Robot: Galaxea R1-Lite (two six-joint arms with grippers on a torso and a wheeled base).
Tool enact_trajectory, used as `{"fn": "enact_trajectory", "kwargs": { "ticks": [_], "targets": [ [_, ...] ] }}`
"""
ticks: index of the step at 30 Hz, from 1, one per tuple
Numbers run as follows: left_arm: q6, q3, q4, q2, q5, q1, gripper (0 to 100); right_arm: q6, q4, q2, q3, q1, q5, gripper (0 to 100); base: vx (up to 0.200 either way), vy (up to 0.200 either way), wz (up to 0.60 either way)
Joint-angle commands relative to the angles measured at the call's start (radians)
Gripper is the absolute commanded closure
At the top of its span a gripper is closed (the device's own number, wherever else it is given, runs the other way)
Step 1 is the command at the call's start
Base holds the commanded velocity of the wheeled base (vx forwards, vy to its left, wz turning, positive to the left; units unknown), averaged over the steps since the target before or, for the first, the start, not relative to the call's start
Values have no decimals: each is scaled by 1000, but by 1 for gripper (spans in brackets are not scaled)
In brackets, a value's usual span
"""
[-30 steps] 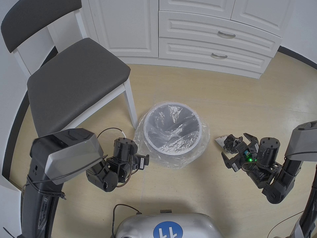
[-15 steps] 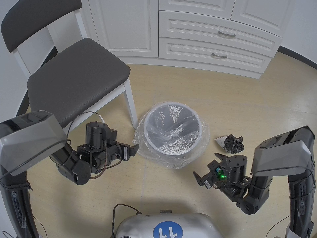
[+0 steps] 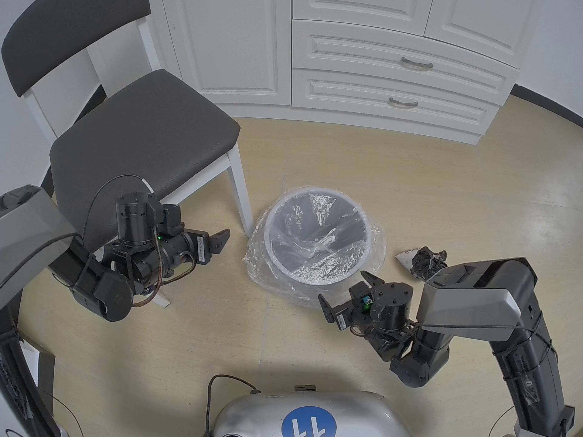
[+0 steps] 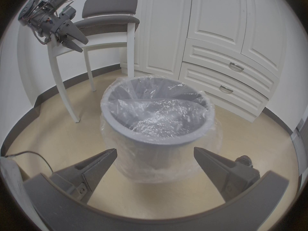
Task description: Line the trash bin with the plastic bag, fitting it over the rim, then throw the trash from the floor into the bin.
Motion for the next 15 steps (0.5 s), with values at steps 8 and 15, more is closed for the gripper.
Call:
{"fn": "enact_trajectory", "kwargs": {
  "ticks": [8,15],
  "targets": [
    [-1,3,-35,-28,-3,11,0,68,-18,90,-118,-2,9,0,0,0,0],
    [-2,3,-35,-28,-3,14,0,79,-18,98,-141,-10,7,100,0,0,0]
  ]
}}
